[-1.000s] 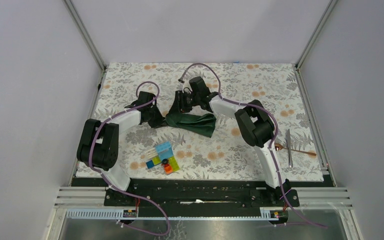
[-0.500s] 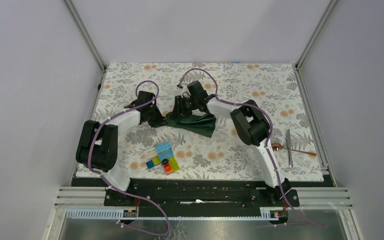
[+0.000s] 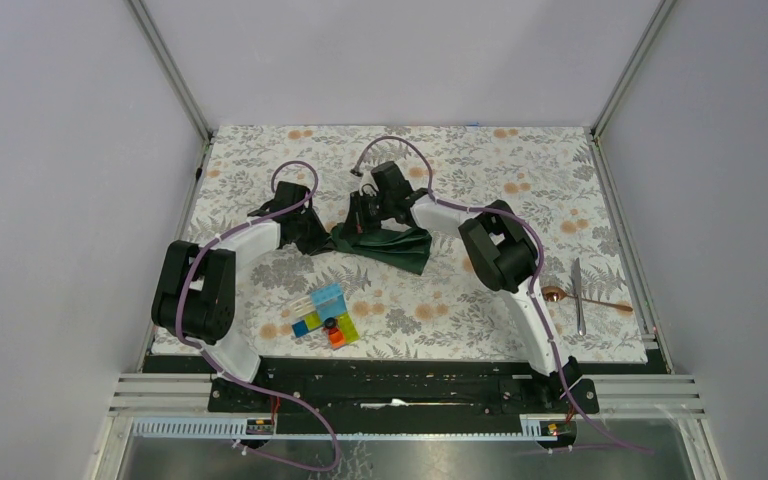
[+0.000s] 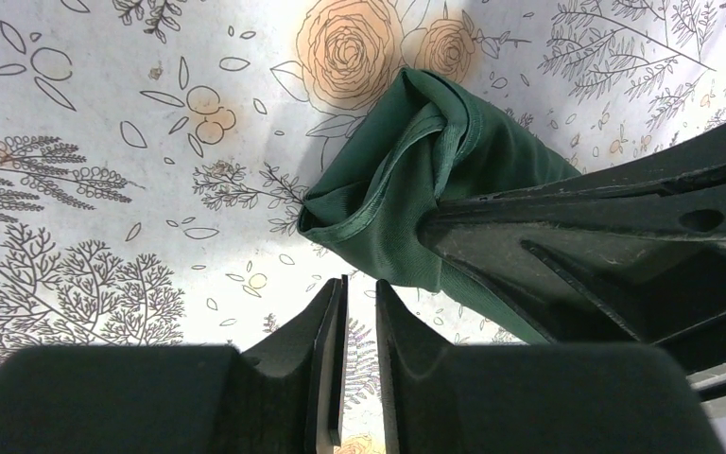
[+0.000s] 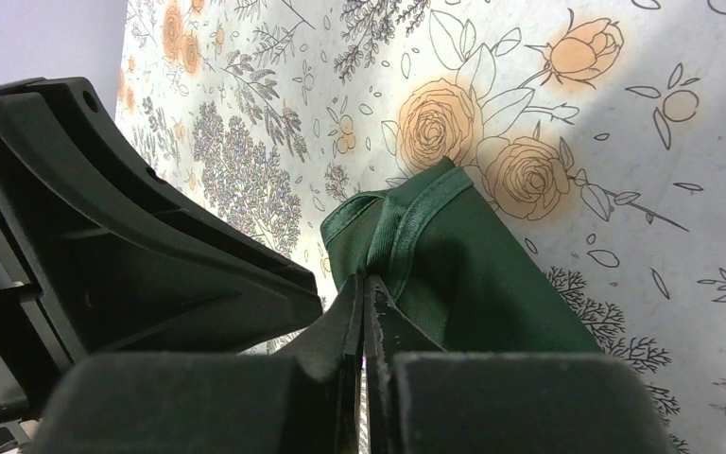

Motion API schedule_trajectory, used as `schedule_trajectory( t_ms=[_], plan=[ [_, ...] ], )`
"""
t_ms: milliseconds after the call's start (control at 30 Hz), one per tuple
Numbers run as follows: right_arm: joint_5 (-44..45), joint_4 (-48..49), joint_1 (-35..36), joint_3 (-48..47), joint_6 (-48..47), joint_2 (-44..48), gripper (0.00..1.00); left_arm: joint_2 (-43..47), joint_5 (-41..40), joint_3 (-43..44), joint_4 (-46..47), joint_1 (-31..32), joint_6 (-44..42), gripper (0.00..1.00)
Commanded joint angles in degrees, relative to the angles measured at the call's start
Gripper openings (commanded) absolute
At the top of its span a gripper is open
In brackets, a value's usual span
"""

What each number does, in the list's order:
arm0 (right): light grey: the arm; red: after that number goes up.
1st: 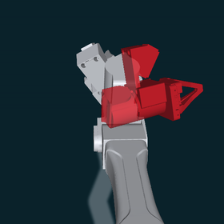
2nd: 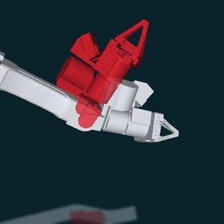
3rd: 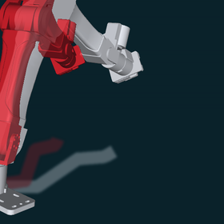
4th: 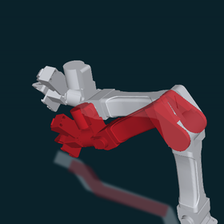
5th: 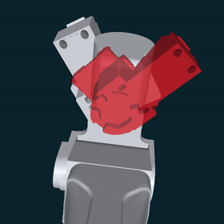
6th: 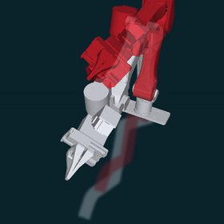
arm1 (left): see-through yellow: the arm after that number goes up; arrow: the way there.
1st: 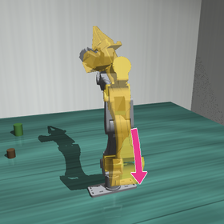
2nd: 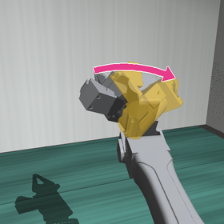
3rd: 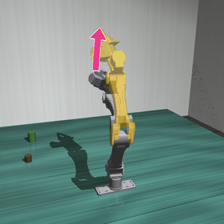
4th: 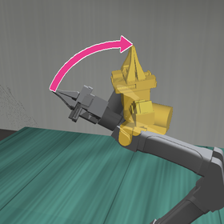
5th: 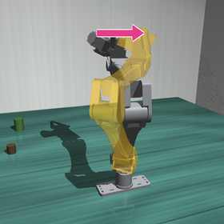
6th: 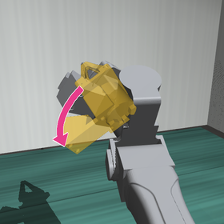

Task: Fold the napkin into a case and place the utensils inside
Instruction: Grasp the top corner of the smaller rectangle folded napkin from the folded napkin.

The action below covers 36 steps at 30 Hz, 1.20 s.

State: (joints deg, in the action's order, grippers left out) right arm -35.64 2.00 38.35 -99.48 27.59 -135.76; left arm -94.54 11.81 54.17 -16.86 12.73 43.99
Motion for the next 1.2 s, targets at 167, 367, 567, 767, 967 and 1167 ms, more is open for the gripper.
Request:
schedule_trajectory(
  t_ms=[167, 367, 567, 767, 967, 1167],
  plan=[
    [-0.12, 4.75, -1.5, 2.14, 4.33, 2.75, 0.0, -3.0, -1.41, 2.07, 2.84, -0.89, -0.5, 0.28],
    [-0.83, 9.22, -3.4, 4.4, 7.69, 1.38, 0.0, -5.2, -2.81, 1.11, 4.07, -1.87, -0.98, 0.28],
    [-0.82, 10.72, -3.72, 4.55, 8.93, -0.68, 0.0, -2.7, -1.97, 1.61, 3.26, -1.83, -1.65, 0.34],
    [-2.3, 7.72, -3.72, 3.4, 9.64, 1.65, 0.21, -0.28, 5.06, 3.15, 3.17, -1.71, -2.28, 0.44],
    [-3.12, -1.04, -3.75, 0.06, 7.9, 7.44, 0.42, -2.33, 5.79, 4.19, 3.5, -0.23, -1.46, 0.43],
    [4.38, -16.37, -4.22, 1.92, -8.5, 15.6, 0.74, -6.92, 7.09, 6.87, 2.08, 1.18, -2.09, 0.42]
  ],
)
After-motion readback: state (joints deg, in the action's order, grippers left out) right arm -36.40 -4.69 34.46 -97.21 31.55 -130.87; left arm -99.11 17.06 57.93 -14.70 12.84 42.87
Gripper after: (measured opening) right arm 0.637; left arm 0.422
